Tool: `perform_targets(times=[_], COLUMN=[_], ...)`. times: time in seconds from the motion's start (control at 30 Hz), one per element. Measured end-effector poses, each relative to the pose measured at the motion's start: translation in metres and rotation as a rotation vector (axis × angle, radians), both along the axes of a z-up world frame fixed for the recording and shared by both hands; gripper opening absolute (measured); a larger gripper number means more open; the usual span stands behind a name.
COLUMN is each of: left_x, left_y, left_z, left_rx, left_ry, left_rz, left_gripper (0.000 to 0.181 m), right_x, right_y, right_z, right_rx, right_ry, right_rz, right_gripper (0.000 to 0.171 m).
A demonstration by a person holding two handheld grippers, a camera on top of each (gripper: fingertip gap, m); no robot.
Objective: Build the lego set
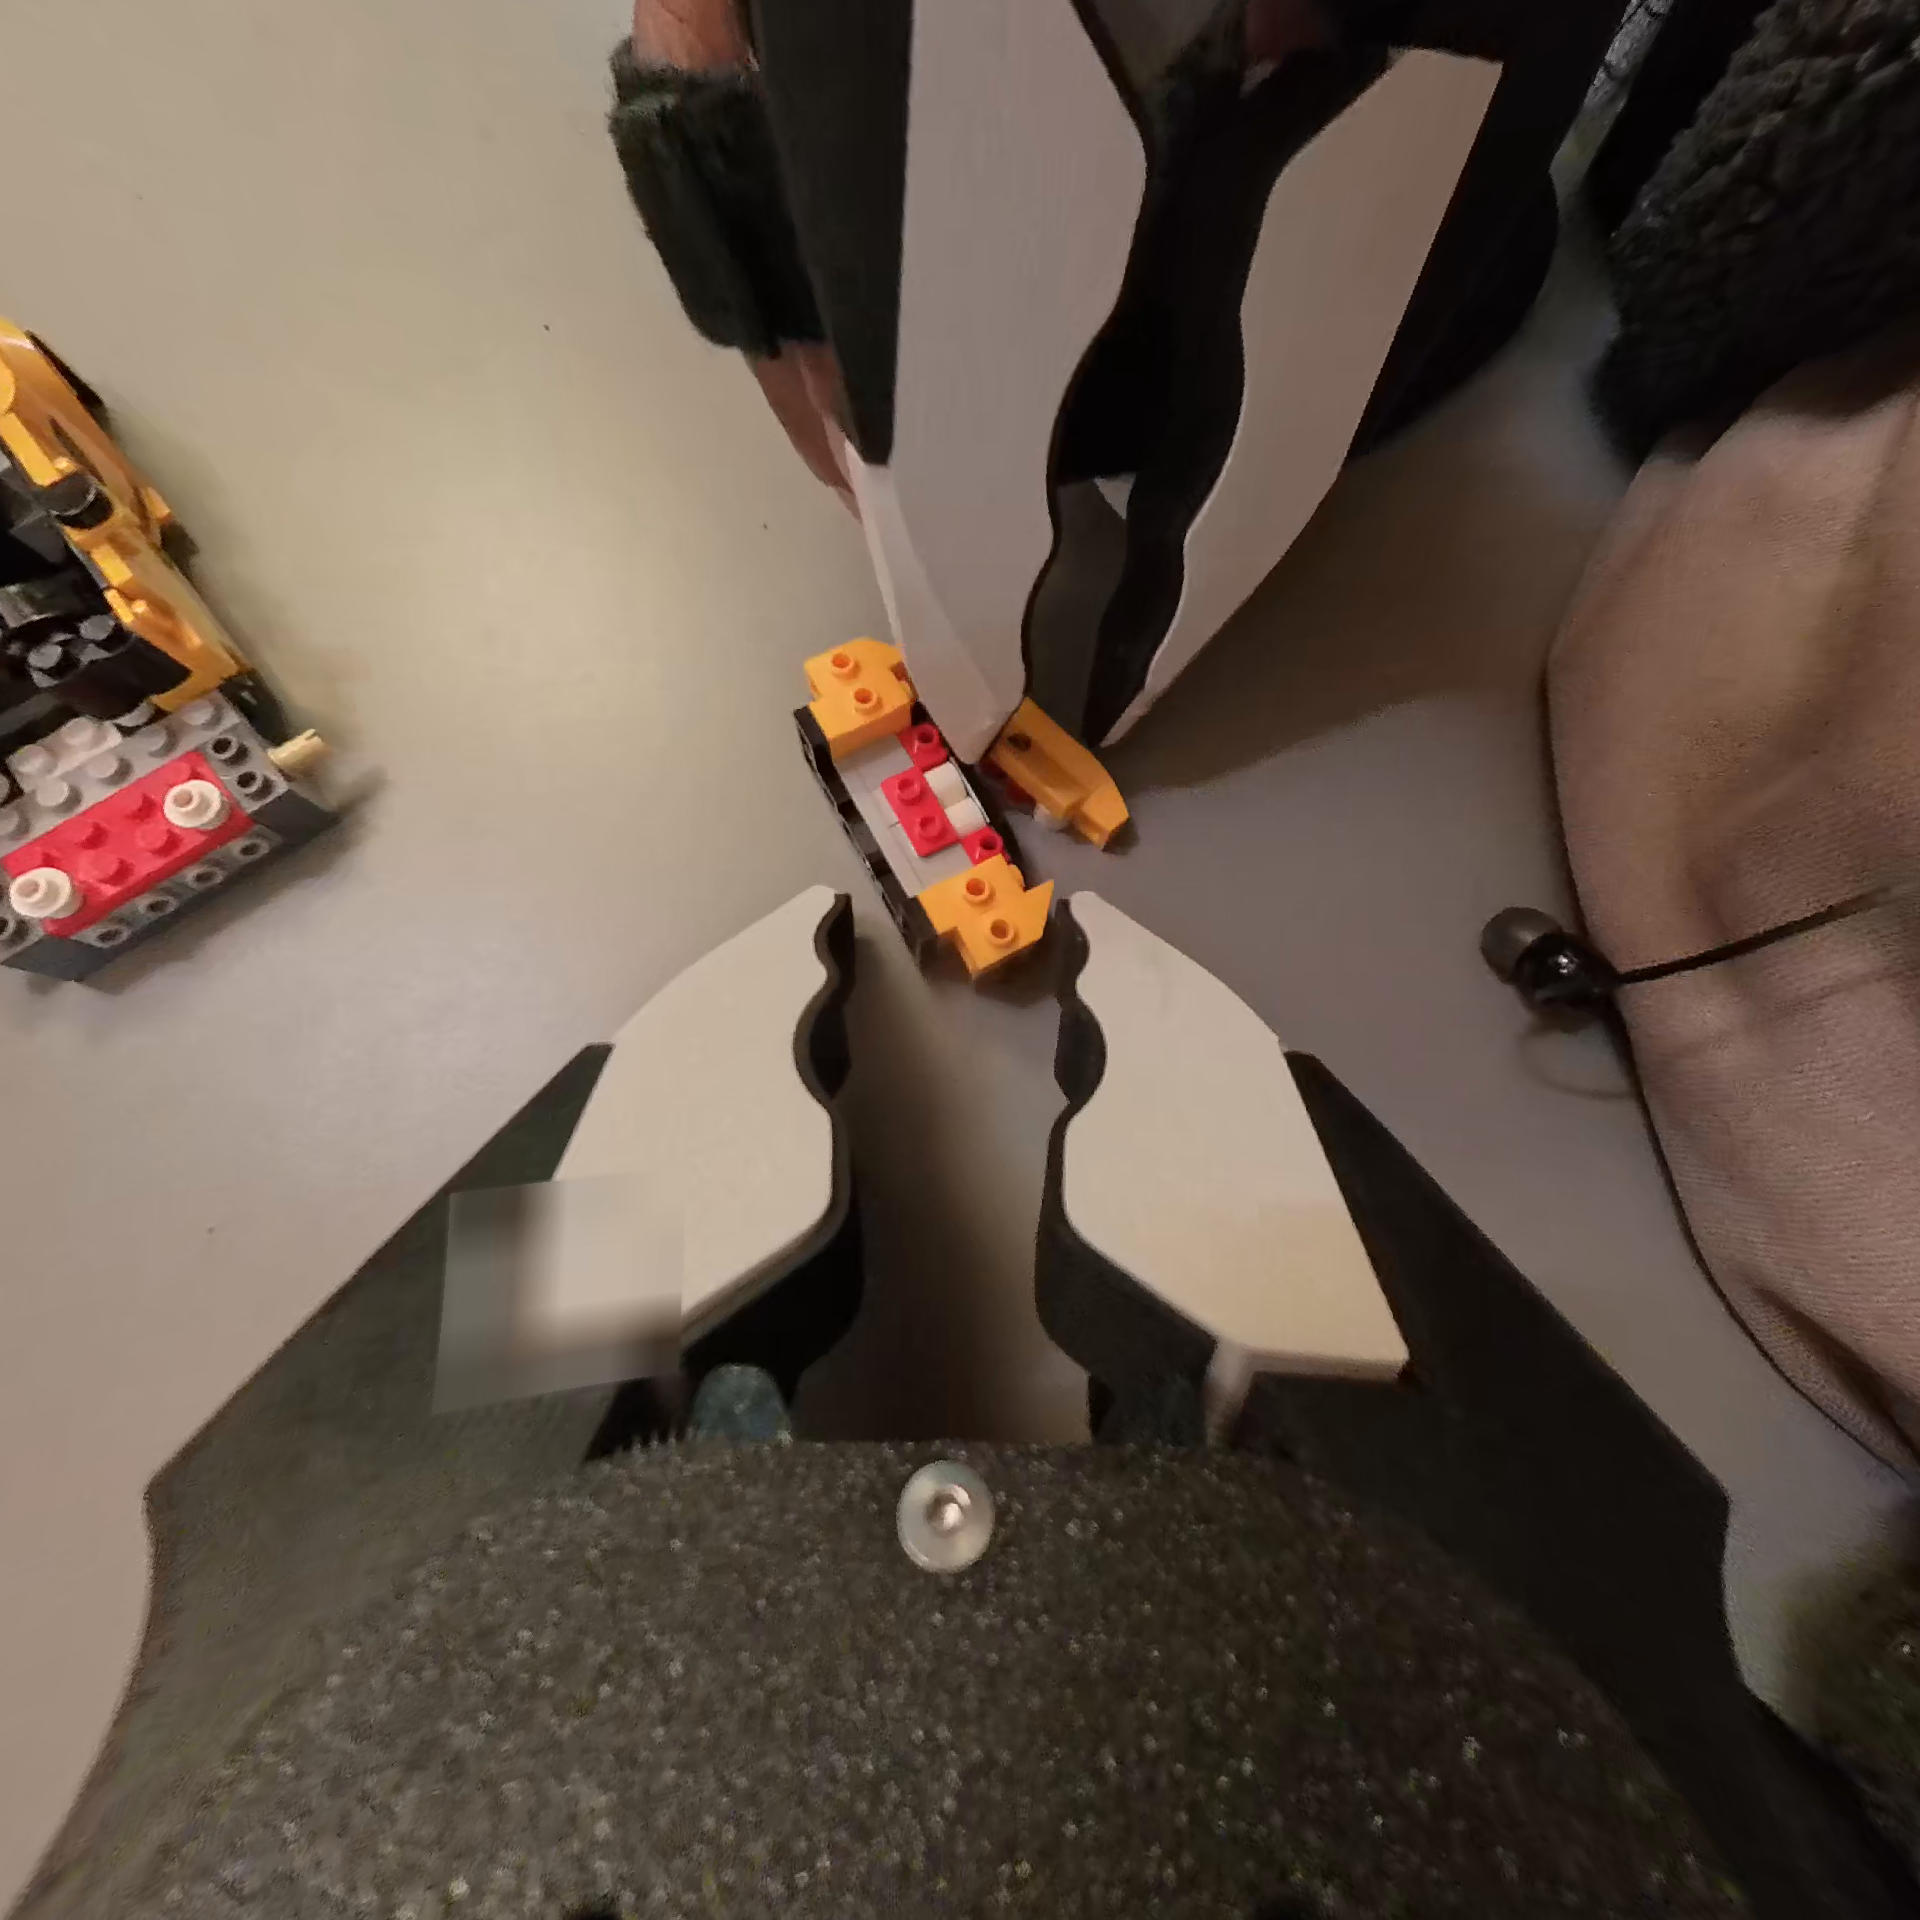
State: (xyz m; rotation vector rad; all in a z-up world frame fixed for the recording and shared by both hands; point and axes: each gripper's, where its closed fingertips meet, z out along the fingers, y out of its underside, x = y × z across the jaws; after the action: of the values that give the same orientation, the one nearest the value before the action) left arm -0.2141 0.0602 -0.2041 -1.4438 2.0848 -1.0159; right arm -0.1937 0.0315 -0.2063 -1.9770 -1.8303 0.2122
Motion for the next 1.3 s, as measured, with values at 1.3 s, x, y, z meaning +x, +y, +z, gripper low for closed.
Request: perform_targets(times=[1.3], left_x=[0.001], left_y=[-0.005], left_z=[0.003], left_rx=[-0.063], left_ry=[-0.008], left_rz=[-0.018], left_gripper=[0.039], right_x=[0.003], right_y=[0.013], right_z=[0.003], right_rx=[-0.048], right_ry=[-0.168], right_rz=[0.191], right_gripper=[0.015])
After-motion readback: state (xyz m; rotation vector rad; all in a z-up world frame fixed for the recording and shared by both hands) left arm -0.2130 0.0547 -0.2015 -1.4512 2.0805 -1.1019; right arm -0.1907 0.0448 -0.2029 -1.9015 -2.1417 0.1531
